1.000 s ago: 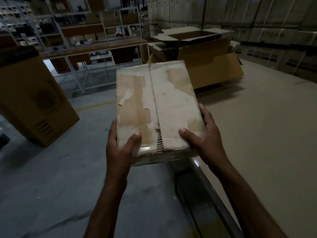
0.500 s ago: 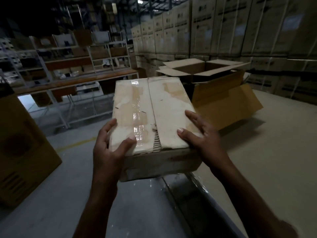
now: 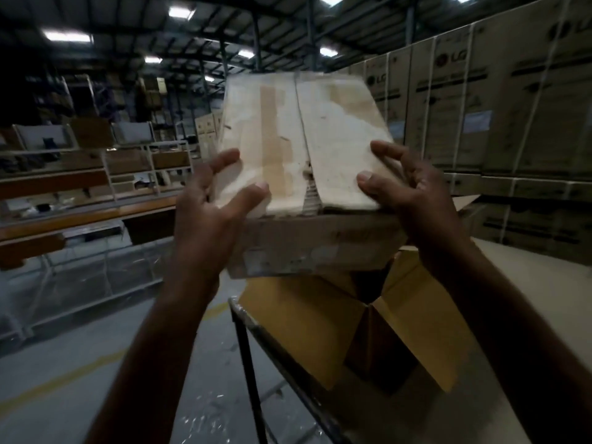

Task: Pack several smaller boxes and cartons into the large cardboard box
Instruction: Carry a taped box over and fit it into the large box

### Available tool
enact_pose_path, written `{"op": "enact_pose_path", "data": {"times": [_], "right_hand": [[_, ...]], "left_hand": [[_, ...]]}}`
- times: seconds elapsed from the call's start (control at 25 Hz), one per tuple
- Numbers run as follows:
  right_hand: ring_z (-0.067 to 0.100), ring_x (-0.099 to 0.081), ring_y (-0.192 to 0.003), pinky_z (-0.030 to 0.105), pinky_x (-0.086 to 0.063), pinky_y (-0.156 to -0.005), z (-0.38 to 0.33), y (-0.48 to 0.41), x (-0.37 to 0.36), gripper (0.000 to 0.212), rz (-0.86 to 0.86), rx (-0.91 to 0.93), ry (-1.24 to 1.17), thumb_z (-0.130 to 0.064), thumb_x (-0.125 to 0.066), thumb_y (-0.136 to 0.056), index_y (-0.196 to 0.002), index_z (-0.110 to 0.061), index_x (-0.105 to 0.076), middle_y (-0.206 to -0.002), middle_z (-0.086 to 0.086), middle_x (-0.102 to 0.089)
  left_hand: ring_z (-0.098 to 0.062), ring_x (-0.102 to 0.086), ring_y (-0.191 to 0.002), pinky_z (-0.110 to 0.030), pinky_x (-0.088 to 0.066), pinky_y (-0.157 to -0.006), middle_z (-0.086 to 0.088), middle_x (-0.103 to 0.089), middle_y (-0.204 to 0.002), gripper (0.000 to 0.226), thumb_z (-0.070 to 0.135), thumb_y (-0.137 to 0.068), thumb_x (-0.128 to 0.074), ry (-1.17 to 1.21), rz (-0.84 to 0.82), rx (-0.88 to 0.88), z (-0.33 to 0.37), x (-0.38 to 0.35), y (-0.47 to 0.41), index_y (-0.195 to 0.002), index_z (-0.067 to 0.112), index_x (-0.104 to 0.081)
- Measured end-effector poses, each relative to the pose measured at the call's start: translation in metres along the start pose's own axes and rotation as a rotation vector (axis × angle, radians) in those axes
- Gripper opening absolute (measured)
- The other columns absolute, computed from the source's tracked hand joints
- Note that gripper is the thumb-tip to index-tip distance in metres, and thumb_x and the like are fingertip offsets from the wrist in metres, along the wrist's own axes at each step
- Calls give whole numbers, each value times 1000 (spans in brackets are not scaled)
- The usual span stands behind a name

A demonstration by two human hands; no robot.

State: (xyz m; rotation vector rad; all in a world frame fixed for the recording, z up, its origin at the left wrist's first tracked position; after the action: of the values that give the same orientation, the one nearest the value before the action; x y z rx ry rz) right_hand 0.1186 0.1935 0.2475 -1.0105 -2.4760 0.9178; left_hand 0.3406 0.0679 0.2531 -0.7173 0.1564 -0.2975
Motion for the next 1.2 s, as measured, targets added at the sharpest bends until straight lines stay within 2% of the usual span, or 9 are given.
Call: {"op": "enact_pose_path", "data": {"times": [0.12, 0.2, 0.32, 0.56, 0.68, 0.8, 0.96, 1.04, 1.2], "right_hand": [[5, -61, -121, 28, -57, -95, 26, -67, 3, 50, 73, 47, 36, -30, -76, -91, -139, -33, -61, -131, -18, -57], [11, -61, -123, 39, -55, -102, 48, -106, 7, 49, 121, 36, 95, -37, -75, -90, -137, -38, -62, -136, -15, -56], [15, -60, -122, 43, -56, -101, 83, -159, 13, 49, 166, -16, 137, -37, -74, -91, -138, -37, -62, -138, -9, -52], [20, -62, -119, 47, -58, -95, 138, -229, 22, 55, 297, -93, 290, -50, -75, -78, -131, -41, -64, -145, -3, -53], [20, -62, -119, 49, -56, -99, 164, -248, 22, 53, 393, -138, 369, -49, -74, -78, -129, -39, -64, -142, -4, -54], [17, -61, -116, 46, -54, -102, 189, -249, 15, 44, 476, -197, 464, -37, -74, -89, -132, -32, -65, -125, -13, -57], [16, -61, -116, 44, -54, -100, 209, -249, -6, 38, 568, -264, 579, -41, -75, -86, -123, -36, -69, -129, -8, -61], [16, -62, -116, 45, -54, -101, 209, -256, -19, 36, 602, -291, 614, -43, -77, -82, -117, -36, -71, -132, -6, -62], [18, -63, -114, 46, -54, -100, 211, -270, -41, 33, 627, -391, 662, -41, -77, -82, -114, -33, -72, -129, -4, -64]], "left_hand": [[-8, -65, -112, -21, -59, -83, 6, -63, -128, 48, 25, -85, -81, 32, -52, -60, -34, -37, -70, -129, 31, -64], [-5, -64, -110, -18, -59, -79, 11, -61, -123, 47, 29, -86, -80, 31, -94, -56, -54, -65, -112, -130, 31, -63], [-3, -60, -108, -19, -57, -77, 22, -55, -119, 46, 36, -86, -79, 7, -174, -50, -90, -107, -170, -130, 35, -62], [-11, -64, -108, -21, -60, -70, 9, -56, -128, 49, 37, -84, -81, 103, -372, 25, -167, -178, -266, -129, 38, -63], [-15, -66, -107, -19, -59, -66, 3, -53, -134, 48, 40, -84, -81, 124, -512, 33, -206, -209, -303, -129, 39, -63], [-15, -66, -105, -19, -59, -63, 1, -53, -135, 45, 45, -85, -79, 115, -668, 24, -248, -227, -322, -127, 39, -63], [-8, -60, -108, -33, -61, -84, 6, -52, -131, 42, 52, -84, -77, 77, -840, -1, -295, -233, -344, -123, 41, -66], [-14, -59, -114, -37, -59, -89, 3, -51, -139, 41, 54, -84, -77, 82, -878, 33, -309, -232, -356, -122, 43, -67], [-14, -60, -110, -32, -55, -78, 3, -53, -138, 35, 50, -87, -73, 134, -899, 82, -326, -228, -378, -120, 40, -70]]}}
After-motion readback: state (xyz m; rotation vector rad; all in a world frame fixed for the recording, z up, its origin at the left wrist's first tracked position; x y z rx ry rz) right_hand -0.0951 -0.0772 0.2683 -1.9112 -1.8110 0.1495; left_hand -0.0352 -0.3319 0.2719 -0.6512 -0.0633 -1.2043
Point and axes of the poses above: each hand's wrist, its own y-axis away from the middle knuckle, its own x-axis out of the back of the hand, z = x × y, the point moved 1 cm from there along -y, towards the middle knuckle
